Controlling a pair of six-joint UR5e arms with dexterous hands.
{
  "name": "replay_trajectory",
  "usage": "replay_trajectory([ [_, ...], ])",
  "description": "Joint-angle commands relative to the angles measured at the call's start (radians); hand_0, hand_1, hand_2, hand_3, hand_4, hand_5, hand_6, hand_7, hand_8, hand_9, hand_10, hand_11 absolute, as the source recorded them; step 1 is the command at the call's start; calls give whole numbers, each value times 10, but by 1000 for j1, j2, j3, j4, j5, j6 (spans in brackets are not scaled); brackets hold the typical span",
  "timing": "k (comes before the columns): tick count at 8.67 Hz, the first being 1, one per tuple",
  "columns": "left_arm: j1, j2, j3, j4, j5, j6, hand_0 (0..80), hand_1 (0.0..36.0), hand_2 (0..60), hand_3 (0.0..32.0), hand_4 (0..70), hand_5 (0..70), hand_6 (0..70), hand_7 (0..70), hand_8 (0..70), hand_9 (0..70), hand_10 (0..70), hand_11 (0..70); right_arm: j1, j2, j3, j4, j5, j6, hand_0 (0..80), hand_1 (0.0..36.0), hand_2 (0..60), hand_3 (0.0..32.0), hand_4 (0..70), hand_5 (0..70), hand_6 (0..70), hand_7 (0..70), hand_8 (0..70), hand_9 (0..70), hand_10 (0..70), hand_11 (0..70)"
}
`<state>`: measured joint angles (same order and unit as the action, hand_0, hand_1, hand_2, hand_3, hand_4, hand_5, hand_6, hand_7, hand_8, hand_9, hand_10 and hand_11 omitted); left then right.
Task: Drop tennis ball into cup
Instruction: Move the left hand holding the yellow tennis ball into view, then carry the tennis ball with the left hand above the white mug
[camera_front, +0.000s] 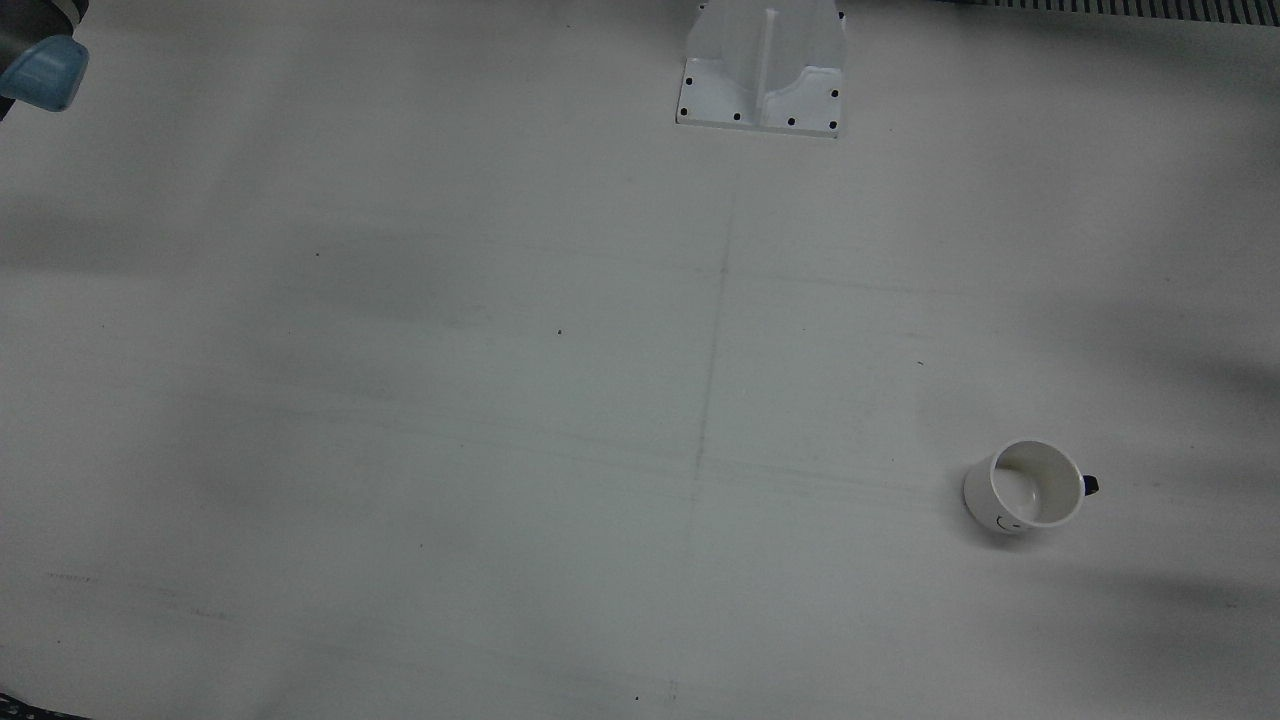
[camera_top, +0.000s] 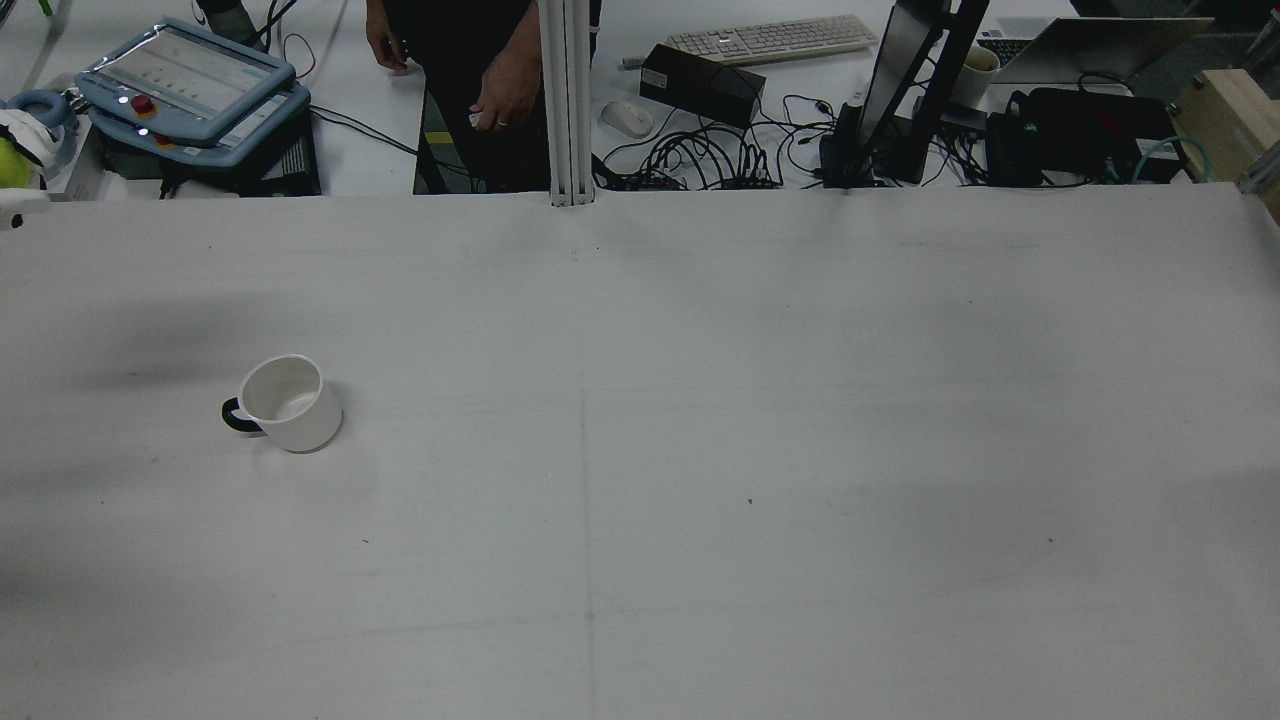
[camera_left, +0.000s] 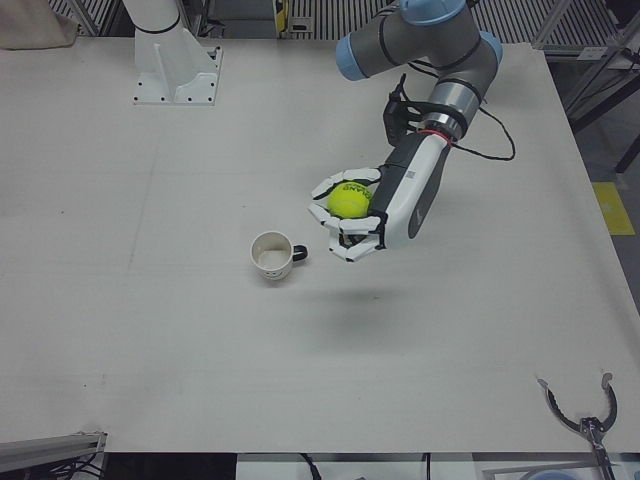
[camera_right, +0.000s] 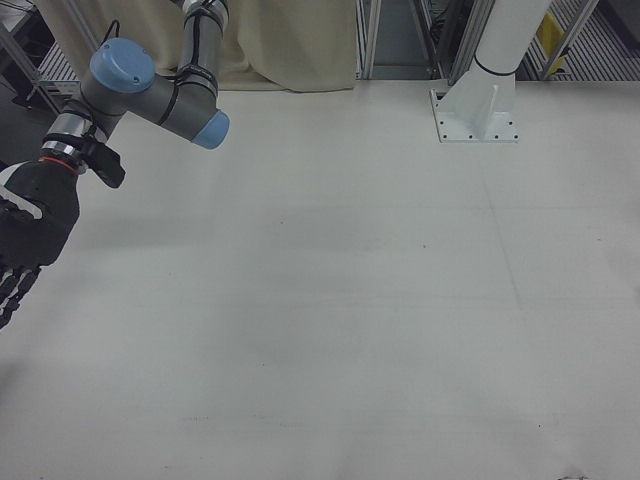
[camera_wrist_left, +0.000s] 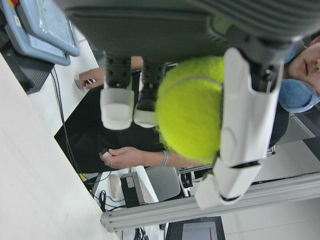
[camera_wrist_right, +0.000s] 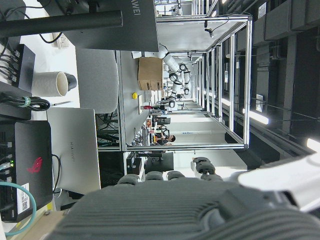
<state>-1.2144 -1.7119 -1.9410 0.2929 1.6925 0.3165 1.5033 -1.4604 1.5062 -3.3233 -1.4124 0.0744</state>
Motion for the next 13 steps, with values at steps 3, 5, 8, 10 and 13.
replay_trajectory([
  [3, 274, -5, -44, 37, -189, 33, 620, 360, 600, 0, 687, 231, 330, 700, 530, 700, 700, 700, 0, 0, 0, 1, 0, -1, 0, 0, 0, 0, 0, 0, 0, 0, 0, 0, 0, 0],
  [5, 276, -3, -55, 38, -189, 32, 622, 360, 600, 0, 682, 230, 326, 700, 526, 700, 700, 700, 0, 0, 0, -1, 0, -1, 0, 0, 0, 0, 0, 0, 0, 0, 0, 0, 0, 0],
  [8, 299, -6, -62, 46, -191, 30, 623, 360, 600, 0, 690, 227, 321, 700, 519, 700, 700, 700, 0, 0, 0, -1, 0, -1, 0, 0, 0, 0, 0, 0, 0, 0, 0, 0, 0, 0],
  [10, 297, -5, -65, 49, -191, 26, 623, 360, 600, 0, 690, 226, 316, 700, 513, 700, 700, 700, 0, 0, 0, -1, 1, -1, 0, 0, 0, 0, 0, 0, 0, 0, 0, 0, 0, 0],
  [13, 294, 1, -64, 48, -192, 22, 800, 360, 600, 0, 323, 161, 138, 335, 189, 302, 253, 404, 0, 0, 0, -1, 0, -1, 0, 0, 0, 0, 0, 0, 0, 0, 0, 0, 0, 0],
])
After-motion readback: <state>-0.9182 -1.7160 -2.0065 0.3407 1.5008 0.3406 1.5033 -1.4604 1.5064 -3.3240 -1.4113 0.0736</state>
